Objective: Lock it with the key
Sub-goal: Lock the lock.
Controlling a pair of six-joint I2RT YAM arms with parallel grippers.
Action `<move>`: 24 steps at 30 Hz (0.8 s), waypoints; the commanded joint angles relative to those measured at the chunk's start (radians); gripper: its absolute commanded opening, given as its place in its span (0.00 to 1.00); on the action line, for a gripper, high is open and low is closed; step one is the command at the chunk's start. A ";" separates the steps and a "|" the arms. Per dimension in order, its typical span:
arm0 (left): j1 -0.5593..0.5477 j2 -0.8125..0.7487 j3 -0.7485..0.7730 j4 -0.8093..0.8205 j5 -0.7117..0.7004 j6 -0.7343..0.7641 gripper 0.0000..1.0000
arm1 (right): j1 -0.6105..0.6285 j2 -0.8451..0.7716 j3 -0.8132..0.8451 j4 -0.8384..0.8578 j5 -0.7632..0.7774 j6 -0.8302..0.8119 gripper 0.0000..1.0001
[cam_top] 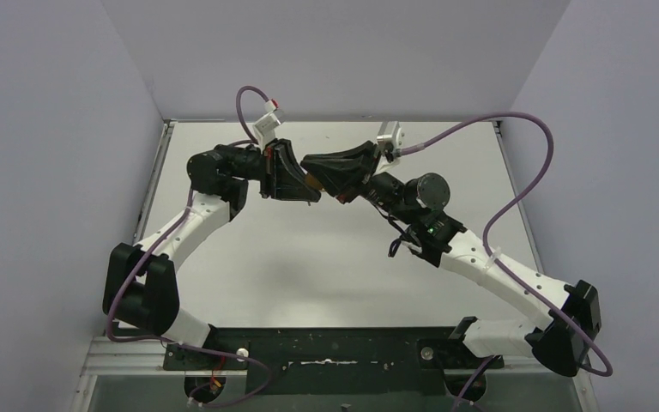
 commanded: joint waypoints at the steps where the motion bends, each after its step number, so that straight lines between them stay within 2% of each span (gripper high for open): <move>1: -0.011 -0.053 0.154 0.086 -0.353 -0.046 0.00 | 0.119 0.185 -0.174 -0.350 -0.165 0.068 0.00; 14: 0.029 -0.066 0.197 0.086 -0.357 -0.065 0.00 | 0.189 0.286 -0.265 -0.304 -0.123 0.076 0.00; 24: 0.035 -0.103 0.090 0.063 -0.348 -0.021 0.00 | 0.156 0.210 -0.109 -0.464 -0.050 0.045 0.00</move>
